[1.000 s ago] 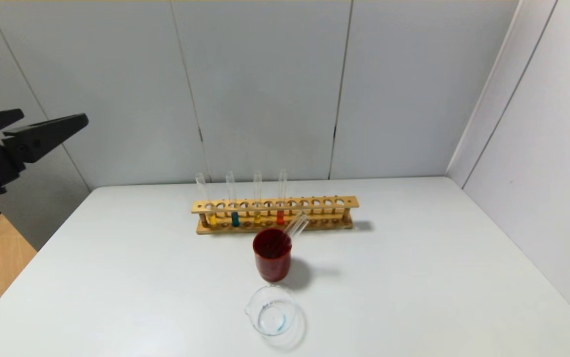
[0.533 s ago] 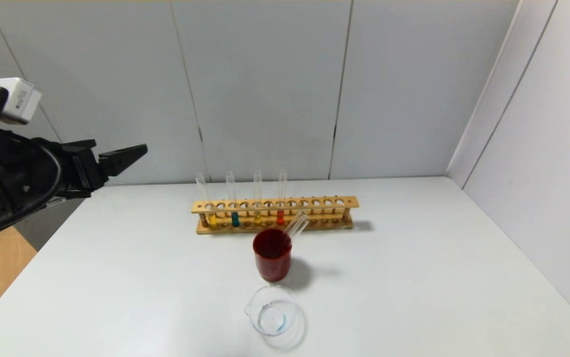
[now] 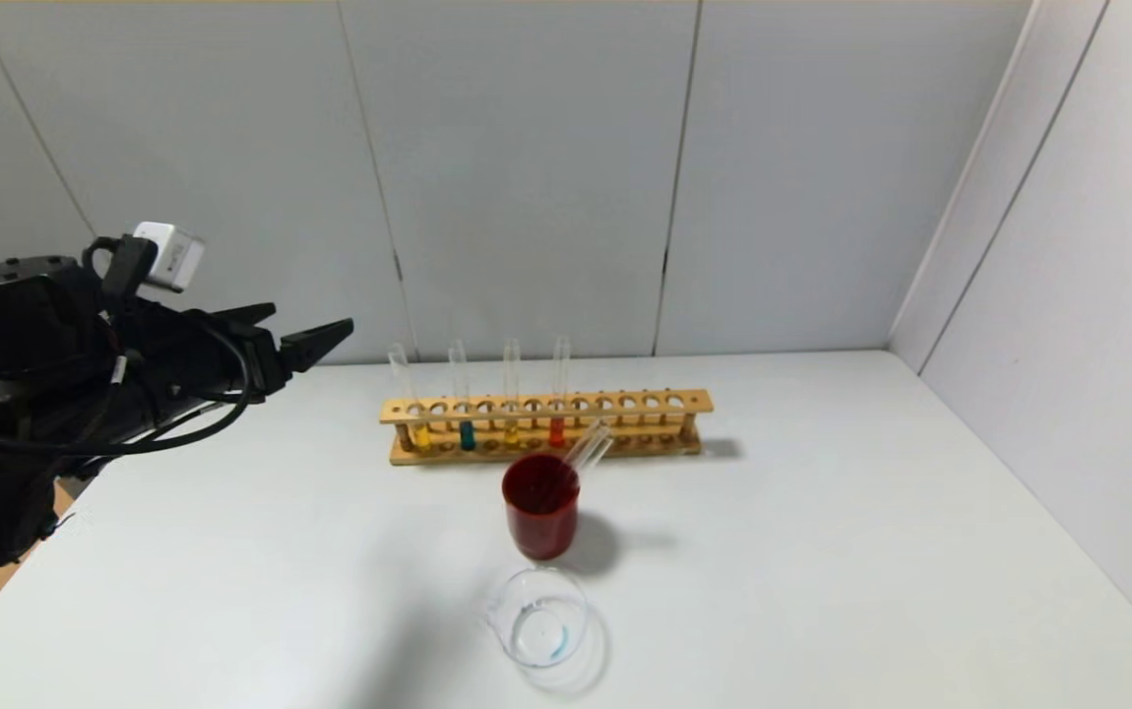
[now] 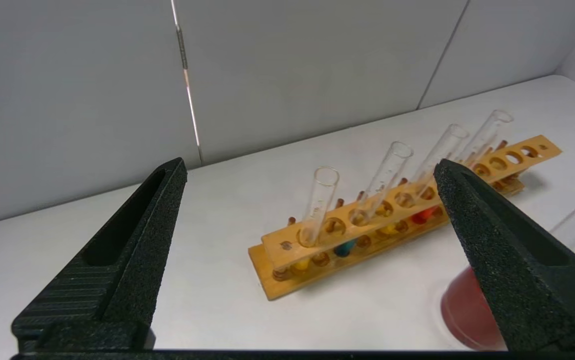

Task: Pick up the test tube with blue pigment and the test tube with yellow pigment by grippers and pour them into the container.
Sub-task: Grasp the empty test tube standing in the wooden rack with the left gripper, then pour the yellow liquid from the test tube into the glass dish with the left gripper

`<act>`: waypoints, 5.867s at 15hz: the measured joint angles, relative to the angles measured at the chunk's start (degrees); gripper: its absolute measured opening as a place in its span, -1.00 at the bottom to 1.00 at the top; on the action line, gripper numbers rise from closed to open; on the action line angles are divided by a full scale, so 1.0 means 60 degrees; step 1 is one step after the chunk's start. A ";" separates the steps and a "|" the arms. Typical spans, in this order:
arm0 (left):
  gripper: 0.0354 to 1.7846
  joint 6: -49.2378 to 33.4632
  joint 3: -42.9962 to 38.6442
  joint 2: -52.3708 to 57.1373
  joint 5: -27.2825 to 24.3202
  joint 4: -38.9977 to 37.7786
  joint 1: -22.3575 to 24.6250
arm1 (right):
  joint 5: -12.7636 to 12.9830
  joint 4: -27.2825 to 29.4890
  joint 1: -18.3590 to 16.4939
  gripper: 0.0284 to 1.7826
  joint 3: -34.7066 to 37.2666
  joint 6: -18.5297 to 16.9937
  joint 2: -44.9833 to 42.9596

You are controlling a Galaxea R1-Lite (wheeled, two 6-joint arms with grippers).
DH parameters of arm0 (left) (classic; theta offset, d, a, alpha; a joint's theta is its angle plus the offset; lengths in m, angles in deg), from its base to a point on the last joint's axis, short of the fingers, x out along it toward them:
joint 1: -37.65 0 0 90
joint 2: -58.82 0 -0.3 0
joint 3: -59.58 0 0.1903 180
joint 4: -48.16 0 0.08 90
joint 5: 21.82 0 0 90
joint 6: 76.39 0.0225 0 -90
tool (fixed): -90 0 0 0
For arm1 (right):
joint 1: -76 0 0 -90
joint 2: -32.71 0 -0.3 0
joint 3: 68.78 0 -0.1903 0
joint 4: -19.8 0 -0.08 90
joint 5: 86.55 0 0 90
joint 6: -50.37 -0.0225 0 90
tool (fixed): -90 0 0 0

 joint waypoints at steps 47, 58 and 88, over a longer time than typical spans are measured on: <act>0.91 0.0014 0.0910 -0.4378 -0.3523 -0.3484 0.0136 | 0.0000 0.0000 0.0000 0.96 0.0000 0.0000 0.0000; 0.92 -0.0012 0.2840 -0.5486 -0.3417 -0.2257 -0.0209 | 0.0000 0.0000 0.0000 0.96 0.0000 -0.0004 0.0000; -0.66 -0.0012 0.3635 -0.6018 -0.3377 -0.1861 -0.0412 | 0.0000 -0.0004 0.0000 0.96 0.0000 0.0000 0.0000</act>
